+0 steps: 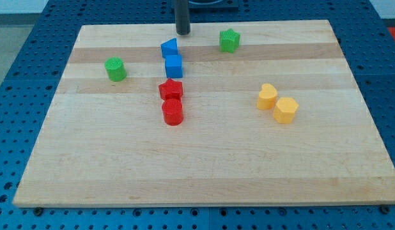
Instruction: Move green circle a bit up
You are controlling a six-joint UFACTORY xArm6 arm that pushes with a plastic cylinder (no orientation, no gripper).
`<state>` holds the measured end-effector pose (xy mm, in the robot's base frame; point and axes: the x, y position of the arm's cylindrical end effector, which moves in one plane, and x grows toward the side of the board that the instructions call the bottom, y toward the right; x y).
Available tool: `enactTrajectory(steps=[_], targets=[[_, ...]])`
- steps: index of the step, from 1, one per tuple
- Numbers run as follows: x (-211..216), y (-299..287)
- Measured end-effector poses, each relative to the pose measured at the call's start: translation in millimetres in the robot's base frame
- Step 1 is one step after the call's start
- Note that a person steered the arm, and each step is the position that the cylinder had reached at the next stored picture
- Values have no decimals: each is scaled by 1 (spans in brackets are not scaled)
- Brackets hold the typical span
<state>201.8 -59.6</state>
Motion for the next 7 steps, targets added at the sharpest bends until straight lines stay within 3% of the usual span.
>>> enactTrajectory(steps=[2, 3, 5, 7], targets=[[-4, -57], [15, -91], [90, -157], [166, -173]])
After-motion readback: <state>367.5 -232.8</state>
